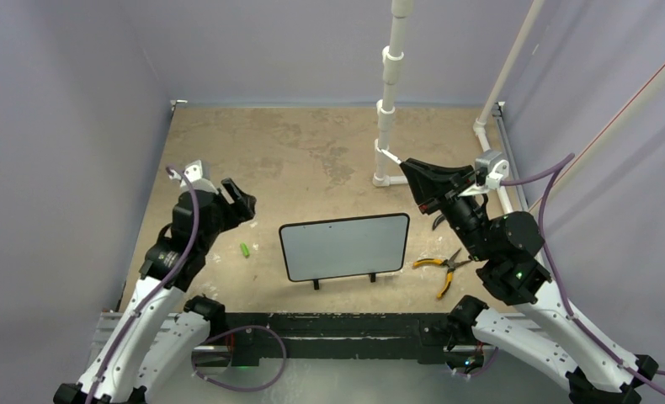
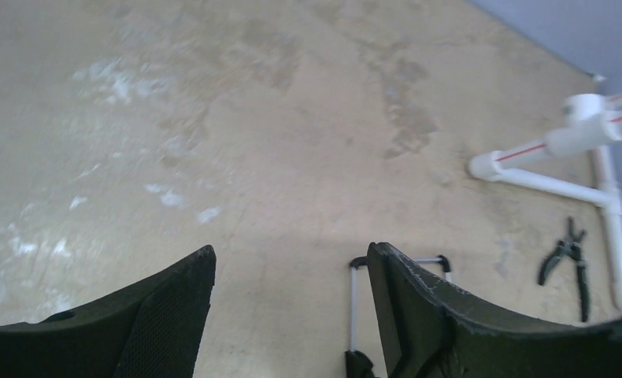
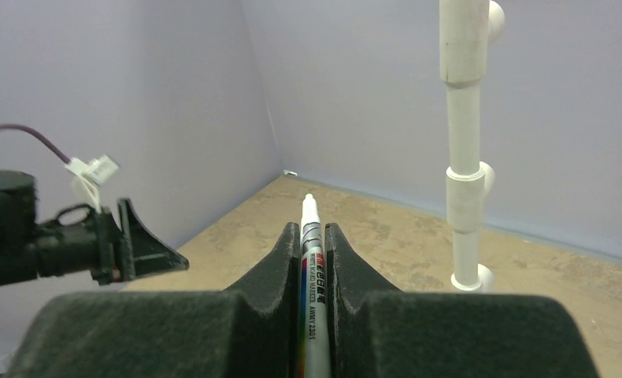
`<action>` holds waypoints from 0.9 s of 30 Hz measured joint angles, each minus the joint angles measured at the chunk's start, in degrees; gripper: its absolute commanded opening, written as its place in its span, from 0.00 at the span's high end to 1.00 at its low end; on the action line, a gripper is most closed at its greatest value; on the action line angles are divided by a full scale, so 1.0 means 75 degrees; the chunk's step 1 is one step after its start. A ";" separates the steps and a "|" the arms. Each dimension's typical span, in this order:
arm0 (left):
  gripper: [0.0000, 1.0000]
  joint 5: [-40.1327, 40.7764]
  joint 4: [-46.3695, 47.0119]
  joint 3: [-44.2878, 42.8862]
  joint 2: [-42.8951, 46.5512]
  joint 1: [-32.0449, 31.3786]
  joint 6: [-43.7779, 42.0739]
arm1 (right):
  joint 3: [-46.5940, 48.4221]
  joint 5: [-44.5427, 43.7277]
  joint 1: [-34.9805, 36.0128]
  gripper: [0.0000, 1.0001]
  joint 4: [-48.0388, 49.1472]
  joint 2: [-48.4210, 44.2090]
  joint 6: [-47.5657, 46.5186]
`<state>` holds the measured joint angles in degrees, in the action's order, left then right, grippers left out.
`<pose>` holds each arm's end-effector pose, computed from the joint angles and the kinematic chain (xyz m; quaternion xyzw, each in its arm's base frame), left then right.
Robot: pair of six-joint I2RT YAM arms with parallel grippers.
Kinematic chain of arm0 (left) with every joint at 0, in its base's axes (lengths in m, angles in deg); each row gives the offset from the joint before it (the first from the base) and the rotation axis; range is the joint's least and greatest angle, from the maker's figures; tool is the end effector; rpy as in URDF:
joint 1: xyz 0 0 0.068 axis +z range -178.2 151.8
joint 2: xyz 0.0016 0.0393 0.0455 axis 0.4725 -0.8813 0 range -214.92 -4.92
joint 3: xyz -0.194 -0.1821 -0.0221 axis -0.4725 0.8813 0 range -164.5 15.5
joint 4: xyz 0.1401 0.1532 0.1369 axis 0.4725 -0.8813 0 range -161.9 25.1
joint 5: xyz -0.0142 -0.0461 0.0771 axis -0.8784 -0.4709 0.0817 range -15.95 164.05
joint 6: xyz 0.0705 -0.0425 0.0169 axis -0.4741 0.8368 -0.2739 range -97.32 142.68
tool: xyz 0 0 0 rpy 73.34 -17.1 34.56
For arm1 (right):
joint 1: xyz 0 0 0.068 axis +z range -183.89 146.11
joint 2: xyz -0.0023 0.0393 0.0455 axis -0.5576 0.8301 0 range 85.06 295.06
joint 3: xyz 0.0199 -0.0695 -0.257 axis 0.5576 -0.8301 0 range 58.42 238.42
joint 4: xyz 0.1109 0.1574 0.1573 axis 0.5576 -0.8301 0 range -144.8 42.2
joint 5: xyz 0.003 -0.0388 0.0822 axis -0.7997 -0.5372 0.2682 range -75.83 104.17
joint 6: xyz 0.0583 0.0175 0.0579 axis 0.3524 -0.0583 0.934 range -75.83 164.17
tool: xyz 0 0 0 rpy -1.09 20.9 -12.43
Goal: Write a sentence on the whiteboard
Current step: Place the pen cap at the center of the board, then adjust the whiteboard on the whiteboard stand.
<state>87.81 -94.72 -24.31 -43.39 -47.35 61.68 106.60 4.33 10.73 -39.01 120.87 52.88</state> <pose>0.1718 -0.0411 0.2699 -0.2075 0.8298 -0.1567 0.4937 0.1231 0.1039 0.4255 -0.1063 0.5575 0.3255 0.7563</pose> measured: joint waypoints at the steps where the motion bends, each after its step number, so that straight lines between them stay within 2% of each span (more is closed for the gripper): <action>1: 0.30 -0.0221 -0.0009 -0.0254 0.0047 0.0000 -0.0181 | 0.0000 -0.0017 0.0000 1.00 0.0000 0.0000 -0.0003; 5: 0.29 -0.1483 0.0061 -0.0906 0.0239 0.0000 -0.0787 | 0.0000 -0.0105 0.0000 1.00 -0.0009 -0.0044 -0.0035; 6: 0.28 -0.1982 0.0108 -0.0979 0.0280 0.0000 -0.0959 | 0.0000 -0.0143 0.0000 1.00 -0.0006 -0.0061 -0.0052; 7: 0.27 -0.3512 0.0256 -0.1093 0.0169 -0.0003 -0.1378 | 0.0000 -0.0157 0.0000 1.00 -0.0015 -0.0099 -0.0087; 8: 0.28 -0.3512 0.0256 -0.1093 0.0169 -0.0003 -0.1378 | 0.0000 -0.0157 0.0000 1.00 -0.0015 -0.0099 -0.0087; 11: 0.36 -0.4613 0.0152 -0.1189 -0.0023 -0.0006 -0.1871 | 0.0000 -0.0154 0.0000 1.00 -0.0029 -0.0099 -0.0111; 16: 0.39 -0.5091 -0.0248 -0.1463 -0.0090 -0.0012 -0.2282 | 0.0000 -0.0160 0.0000 1.00 -0.0073 -0.0224 -0.0111; 22: 0.46 -0.5482 -0.0711 -0.1821 -0.0169 -0.0012 -0.2157 | 0.0000 -0.0286 0.0000 1.00 -0.0070 -0.0341 -0.0111; 27: 0.47 -0.5761 -0.1119 -0.2159 -0.0437 -0.0152 -0.2057 | 0.0000 -0.0423 0.0000 1.00 -0.0085 -0.0280 -0.0111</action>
<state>44.59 -103.11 -40.51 -46.67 -48.49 46.25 106.60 1.16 10.73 -39.64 118.77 52.05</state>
